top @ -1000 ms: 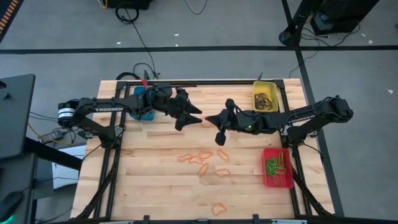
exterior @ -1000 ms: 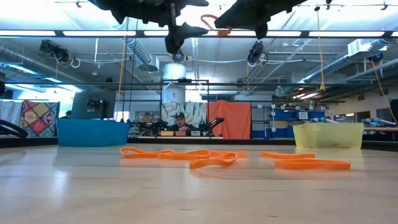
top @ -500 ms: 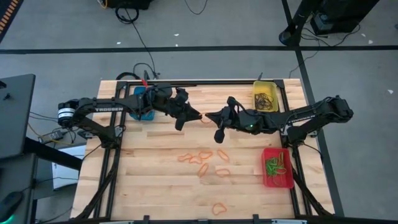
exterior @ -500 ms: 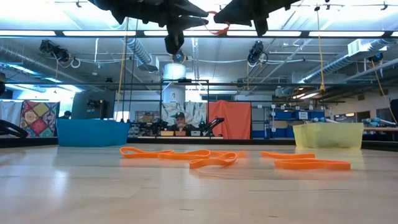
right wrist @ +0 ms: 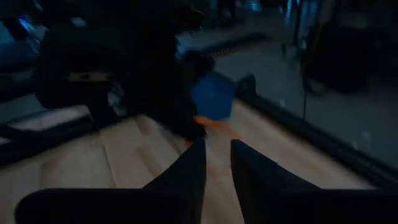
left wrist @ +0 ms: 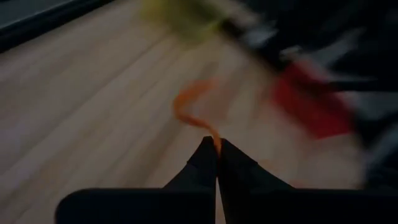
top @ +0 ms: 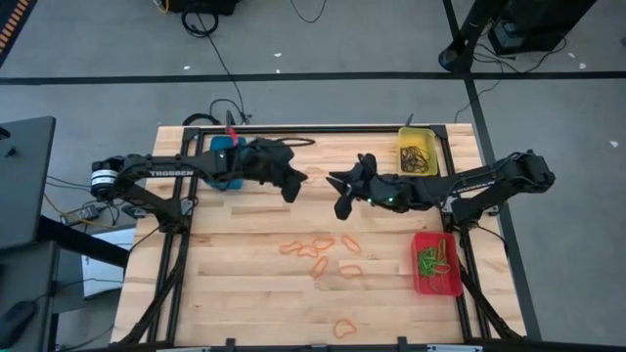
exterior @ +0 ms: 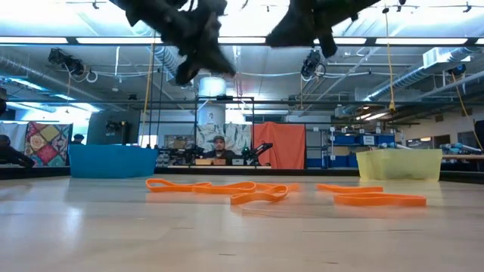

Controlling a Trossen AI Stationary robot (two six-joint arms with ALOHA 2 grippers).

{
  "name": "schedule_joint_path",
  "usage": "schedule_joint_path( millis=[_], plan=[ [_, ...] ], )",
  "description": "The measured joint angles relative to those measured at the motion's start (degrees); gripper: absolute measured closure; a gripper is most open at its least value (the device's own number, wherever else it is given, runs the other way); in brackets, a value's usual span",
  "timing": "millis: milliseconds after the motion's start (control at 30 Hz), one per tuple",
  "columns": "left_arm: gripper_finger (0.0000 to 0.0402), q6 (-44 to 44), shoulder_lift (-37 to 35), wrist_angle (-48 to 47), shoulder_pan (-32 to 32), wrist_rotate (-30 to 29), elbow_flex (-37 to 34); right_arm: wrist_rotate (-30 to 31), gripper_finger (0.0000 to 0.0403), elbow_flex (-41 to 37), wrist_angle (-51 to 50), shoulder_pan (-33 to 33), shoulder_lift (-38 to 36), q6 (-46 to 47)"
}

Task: Sort rubber bands into baskets
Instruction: Put the orange rubber band into the blue bin

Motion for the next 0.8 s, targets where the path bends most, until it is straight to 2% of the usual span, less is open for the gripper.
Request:
schedule_joint_path(
  millis=[200,300,400,600,733,800],
  plan=[
    [0.0396,-1.0,0.0,-14.1,0.0,-6.4,0.0,-1.1,0.0288,0.0,-13.6,0.0,0.1,13.7],
    [0.0396,-3.2,0.0,-20.1,0.0,-11.4,0.0,-7.1,0.0285,-0.1,-21.7,0.0,0.1,23.0],
    [0.0396,-5.3,0.0,-25.7,1.2,-14.6,0.0,-12.6,0.0286,-2.4,-24.8,0.6,0.1,27.4],
    [0.039,-2.5,0.0,-27.7,5.3,-10.5,0.0,-16.5,0.0286,-8.9,-21.3,3.8,0.1,34.0],
    [0.0385,-0.4,0.0,-31.3,8.8,-9.3,0.0,-26.5,0.0288,-12.3,-15.7,4.5,0.1,30.8],
    [0.0384,0.9,0.0,-34.2,10.7,-9.2,0.0,-29.8,0.0293,-13.2,-15.7,4.5,0.1,33.8]
  ],
)
